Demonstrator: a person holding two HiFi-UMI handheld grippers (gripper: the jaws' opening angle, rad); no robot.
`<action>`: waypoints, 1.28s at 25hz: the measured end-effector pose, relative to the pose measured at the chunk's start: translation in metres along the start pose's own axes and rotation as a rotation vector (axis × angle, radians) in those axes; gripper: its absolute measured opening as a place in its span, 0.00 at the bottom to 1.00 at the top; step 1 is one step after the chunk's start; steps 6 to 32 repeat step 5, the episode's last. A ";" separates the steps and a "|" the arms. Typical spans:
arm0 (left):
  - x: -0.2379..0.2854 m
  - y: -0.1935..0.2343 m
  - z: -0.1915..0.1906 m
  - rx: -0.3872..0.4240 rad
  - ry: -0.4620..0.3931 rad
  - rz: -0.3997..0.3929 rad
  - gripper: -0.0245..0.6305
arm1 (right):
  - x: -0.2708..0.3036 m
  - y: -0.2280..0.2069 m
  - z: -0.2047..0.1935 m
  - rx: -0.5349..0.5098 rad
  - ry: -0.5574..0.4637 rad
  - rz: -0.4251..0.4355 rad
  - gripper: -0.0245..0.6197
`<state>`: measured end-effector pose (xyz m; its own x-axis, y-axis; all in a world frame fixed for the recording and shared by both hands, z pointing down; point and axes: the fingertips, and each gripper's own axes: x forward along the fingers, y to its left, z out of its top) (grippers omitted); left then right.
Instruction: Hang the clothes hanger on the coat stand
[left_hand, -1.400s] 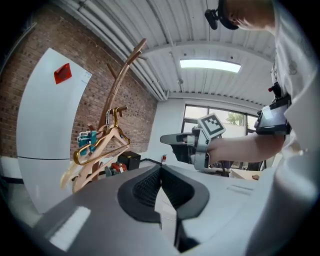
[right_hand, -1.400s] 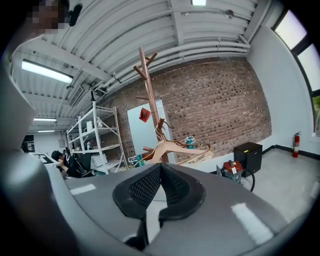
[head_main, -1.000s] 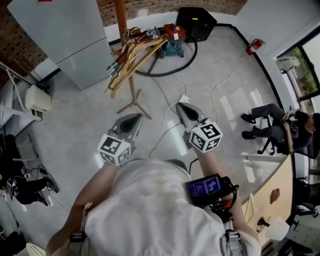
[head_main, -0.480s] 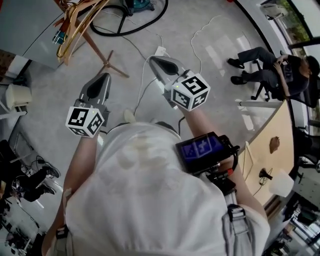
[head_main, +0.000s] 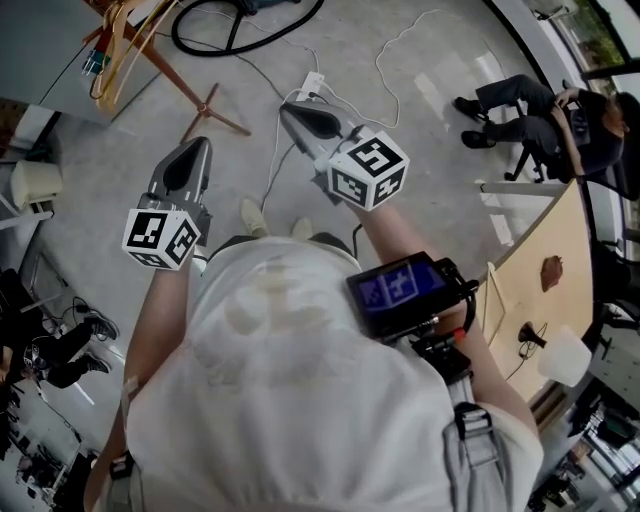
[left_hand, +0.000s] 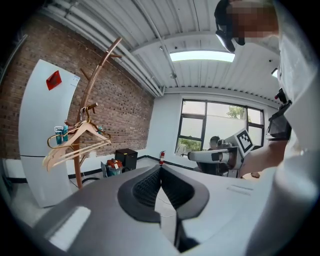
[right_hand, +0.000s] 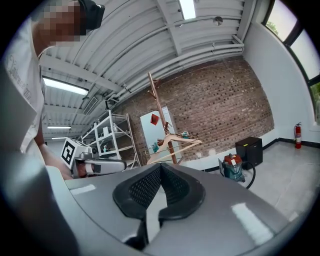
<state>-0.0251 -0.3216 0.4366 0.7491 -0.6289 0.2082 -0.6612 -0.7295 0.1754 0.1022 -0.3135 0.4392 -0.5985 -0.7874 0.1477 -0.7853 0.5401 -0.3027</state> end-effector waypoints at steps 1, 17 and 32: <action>-0.001 -0.005 -0.001 0.000 0.000 0.003 0.04 | -0.004 0.001 -0.001 0.000 0.000 0.004 0.06; -0.005 -0.025 -0.004 -0.001 -0.005 0.011 0.04 | -0.020 0.005 -0.005 -0.003 0.003 0.017 0.06; -0.005 -0.025 -0.004 -0.001 -0.005 0.011 0.04 | -0.020 0.005 -0.005 -0.003 0.003 0.017 0.06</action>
